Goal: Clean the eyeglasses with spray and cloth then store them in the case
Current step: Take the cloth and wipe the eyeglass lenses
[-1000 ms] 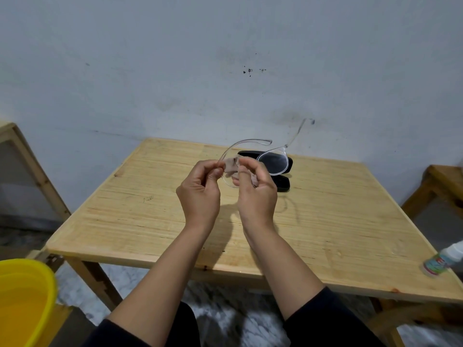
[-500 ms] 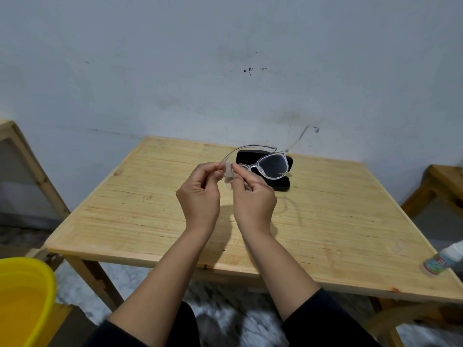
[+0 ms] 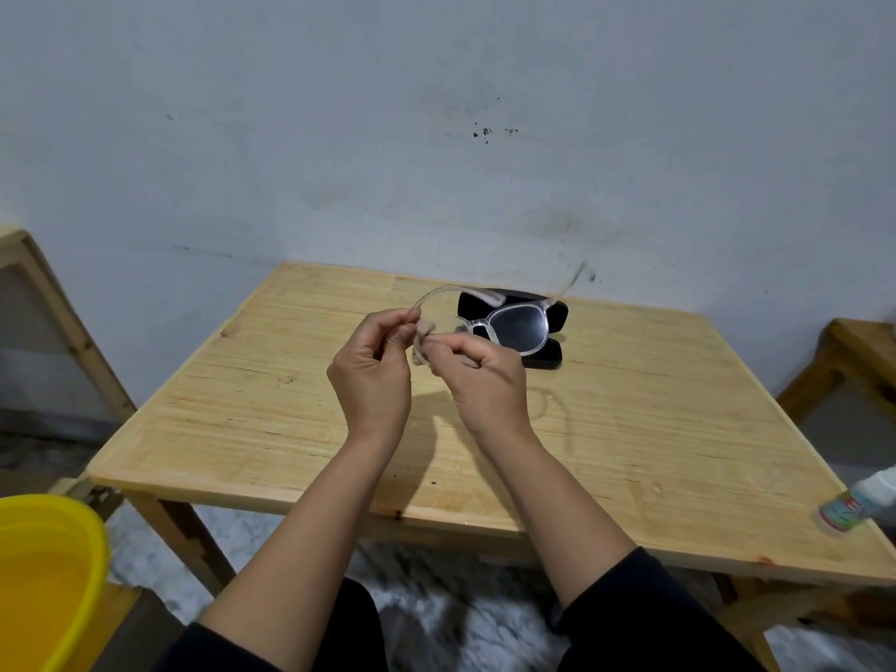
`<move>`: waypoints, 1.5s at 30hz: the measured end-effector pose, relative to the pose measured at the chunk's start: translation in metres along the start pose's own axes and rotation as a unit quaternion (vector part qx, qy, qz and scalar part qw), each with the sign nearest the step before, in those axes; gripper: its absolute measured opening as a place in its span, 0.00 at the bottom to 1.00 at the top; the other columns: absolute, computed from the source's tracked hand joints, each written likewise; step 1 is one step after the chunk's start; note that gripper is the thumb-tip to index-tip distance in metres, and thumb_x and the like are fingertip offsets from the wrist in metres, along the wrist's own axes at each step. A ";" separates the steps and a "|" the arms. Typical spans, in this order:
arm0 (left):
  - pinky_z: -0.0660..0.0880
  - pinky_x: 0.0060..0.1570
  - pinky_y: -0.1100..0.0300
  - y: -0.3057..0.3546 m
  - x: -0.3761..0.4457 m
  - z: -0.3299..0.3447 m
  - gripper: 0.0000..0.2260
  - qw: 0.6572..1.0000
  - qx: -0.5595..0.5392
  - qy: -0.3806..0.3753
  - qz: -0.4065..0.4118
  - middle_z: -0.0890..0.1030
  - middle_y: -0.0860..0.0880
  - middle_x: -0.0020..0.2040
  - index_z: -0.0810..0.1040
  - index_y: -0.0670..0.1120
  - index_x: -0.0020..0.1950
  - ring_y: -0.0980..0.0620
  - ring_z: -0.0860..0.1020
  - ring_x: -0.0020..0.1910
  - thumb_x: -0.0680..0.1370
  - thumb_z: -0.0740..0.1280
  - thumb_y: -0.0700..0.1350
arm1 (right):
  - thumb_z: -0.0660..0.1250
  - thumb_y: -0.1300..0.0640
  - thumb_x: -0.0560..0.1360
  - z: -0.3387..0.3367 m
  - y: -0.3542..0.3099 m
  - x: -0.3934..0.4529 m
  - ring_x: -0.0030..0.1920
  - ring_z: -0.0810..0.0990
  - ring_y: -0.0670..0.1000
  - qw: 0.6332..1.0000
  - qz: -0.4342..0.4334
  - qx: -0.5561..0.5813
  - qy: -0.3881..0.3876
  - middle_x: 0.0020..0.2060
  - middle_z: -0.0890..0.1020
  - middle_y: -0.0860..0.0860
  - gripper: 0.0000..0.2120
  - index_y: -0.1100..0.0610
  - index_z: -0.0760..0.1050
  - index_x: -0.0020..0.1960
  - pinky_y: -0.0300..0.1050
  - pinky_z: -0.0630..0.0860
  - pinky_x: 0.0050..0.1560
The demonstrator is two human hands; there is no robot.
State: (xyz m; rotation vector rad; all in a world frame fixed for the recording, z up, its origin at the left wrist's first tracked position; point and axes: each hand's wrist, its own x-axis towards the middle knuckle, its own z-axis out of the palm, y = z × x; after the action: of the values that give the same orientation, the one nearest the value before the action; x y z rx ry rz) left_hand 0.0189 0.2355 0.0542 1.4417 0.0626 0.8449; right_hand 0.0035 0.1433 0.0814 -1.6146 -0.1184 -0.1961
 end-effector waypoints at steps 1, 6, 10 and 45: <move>0.76 0.46 0.67 0.000 0.002 -0.001 0.10 1.000 0.002 0.000 0.003 0.83 0.62 0.38 0.81 0.49 0.44 0.59 0.82 0.44 0.75 0.66 0.34 | 0.71 0.62 0.70 -0.001 0.000 0.000 0.33 0.78 0.38 1.000 0.000 -0.008 -0.010 0.27 0.81 0.42 0.06 0.54 0.83 0.36 0.35 0.74 0.40; 0.77 0.48 0.65 0.002 0.006 -0.003 0.13 1.000 0.011 0.009 0.013 0.83 0.62 0.39 0.80 0.53 0.42 0.58 0.83 0.45 0.75 0.66 0.34 | 0.72 0.61 0.68 -0.008 -0.003 0.001 0.33 0.79 0.41 1.000 -0.008 -0.024 -0.002 0.28 0.82 0.45 0.06 0.52 0.83 0.34 0.39 0.75 0.41; 0.76 0.48 0.68 0.001 0.001 -0.002 0.09 0.999 0.024 0.014 0.023 0.83 0.56 0.42 0.81 0.46 0.45 0.62 0.82 0.44 0.75 0.66 0.34 | 0.72 0.60 0.69 -0.008 -0.003 0.001 0.31 0.78 0.36 0.997 0.006 -0.007 0.083 0.26 0.81 0.42 0.05 0.52 0.83 0.37 0.29 0.72 0.36; 0.75 0.46 0.69 -0.003 0.024 -0.034 0.10 0.996 0.065 -0.034 0.053 0.84 0.55 0.41 0.82 0.48 0.45 0.64 0.81 0.41 0.72 0.69 0.33 | 0.71 0.63 0.71 0.013 0.006 0.010 0.44 0.84 0.46 0.998 0.056 0.035 -0.007 0.43 0.85 0.49 0.07 0.52 0.84 0.41 0.38 0.77 0.52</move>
State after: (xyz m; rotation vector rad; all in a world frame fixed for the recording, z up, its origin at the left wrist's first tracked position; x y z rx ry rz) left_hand 0.0200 0.2771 0.0555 1.6052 -0.0111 0.8917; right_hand 0.0150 0.1553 0.0770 -1.5481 -0.0442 -0.0932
